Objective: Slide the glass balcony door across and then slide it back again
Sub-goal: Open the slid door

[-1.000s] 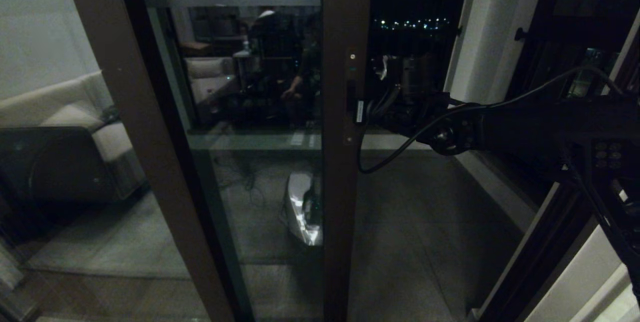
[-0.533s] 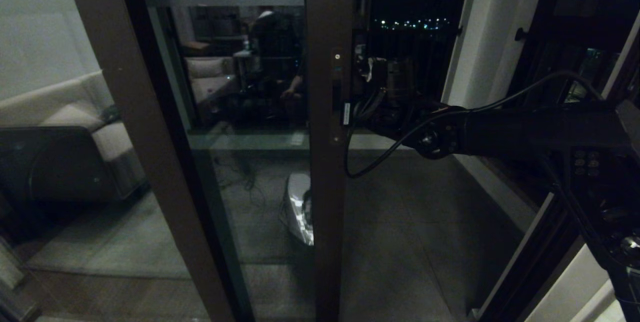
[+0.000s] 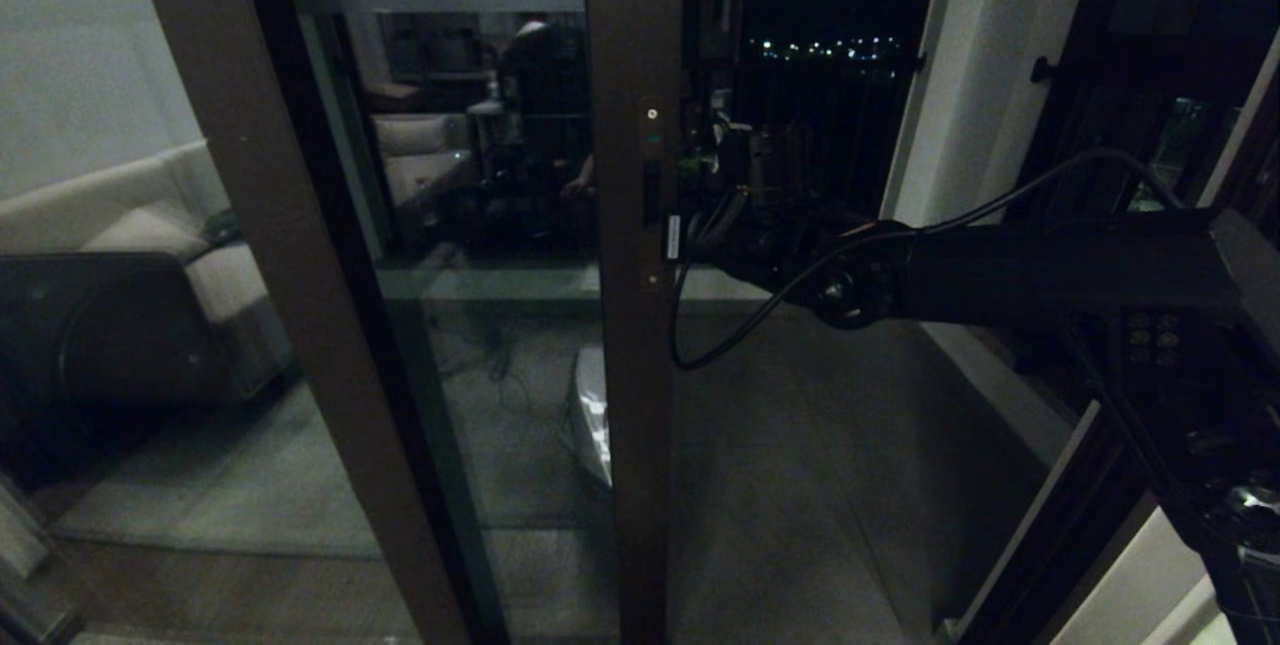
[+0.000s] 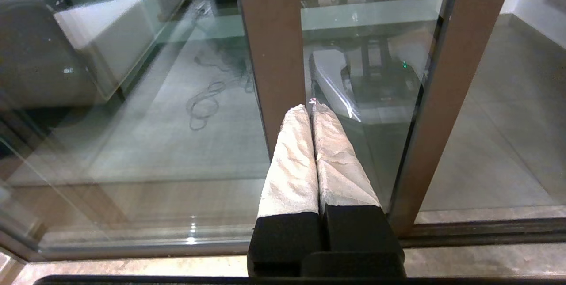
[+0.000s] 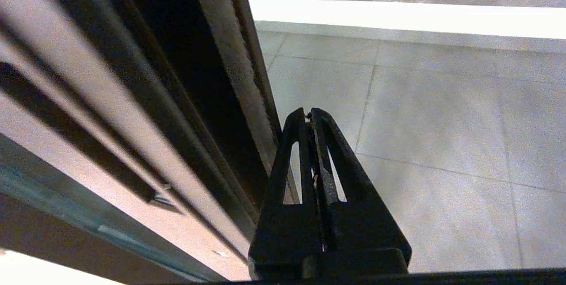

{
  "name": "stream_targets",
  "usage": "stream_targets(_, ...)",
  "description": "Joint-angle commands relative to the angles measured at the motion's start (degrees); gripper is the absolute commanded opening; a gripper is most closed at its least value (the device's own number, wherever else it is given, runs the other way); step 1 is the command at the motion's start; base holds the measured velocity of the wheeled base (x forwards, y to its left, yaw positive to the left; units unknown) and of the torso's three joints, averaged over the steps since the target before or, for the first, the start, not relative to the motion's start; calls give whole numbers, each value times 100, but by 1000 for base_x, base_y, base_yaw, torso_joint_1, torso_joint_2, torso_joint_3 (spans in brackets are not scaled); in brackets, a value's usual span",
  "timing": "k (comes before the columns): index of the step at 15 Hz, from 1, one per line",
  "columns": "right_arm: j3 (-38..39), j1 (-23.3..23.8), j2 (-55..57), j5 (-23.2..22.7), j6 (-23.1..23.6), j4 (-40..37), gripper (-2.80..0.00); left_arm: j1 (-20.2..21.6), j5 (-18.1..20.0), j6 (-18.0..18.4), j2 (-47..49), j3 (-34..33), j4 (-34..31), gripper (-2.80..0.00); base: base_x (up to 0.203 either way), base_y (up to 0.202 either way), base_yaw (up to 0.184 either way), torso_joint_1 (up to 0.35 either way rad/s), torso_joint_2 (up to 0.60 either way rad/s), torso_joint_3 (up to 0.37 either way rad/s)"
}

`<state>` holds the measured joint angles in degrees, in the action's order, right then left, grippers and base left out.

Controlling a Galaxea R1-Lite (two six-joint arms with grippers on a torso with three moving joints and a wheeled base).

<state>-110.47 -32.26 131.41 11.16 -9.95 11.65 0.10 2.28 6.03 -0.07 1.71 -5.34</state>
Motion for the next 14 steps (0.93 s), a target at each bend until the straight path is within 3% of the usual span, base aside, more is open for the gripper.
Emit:
stream_targets(1,347,143,-404,117,-24,12,-280,-1,1,3,-1,-4,-2,-280,0,0,0,0,0,0)
stream_targets(5,1610,465,-1714,94,-10,19,-280,-1,1,3,1,-1,-2,-280,0,0,0,0,0,0)
stream_targets(8,3091,850,-3130,110,39,-66,-280,4,1,4,4,4,-2,-280,0,0,0,0,0,0)
stream_targets(11,4270,1360,-4987,137,202,-629,-280,0,1,3,-1,-4,-9,-280,0,0,0,0,0,0)
stream_targets(14,4895,1719,-7080,405,463,-1825,-280,-1,1,3,-1,-1,-2,-280,0,0,0,0,0,0)
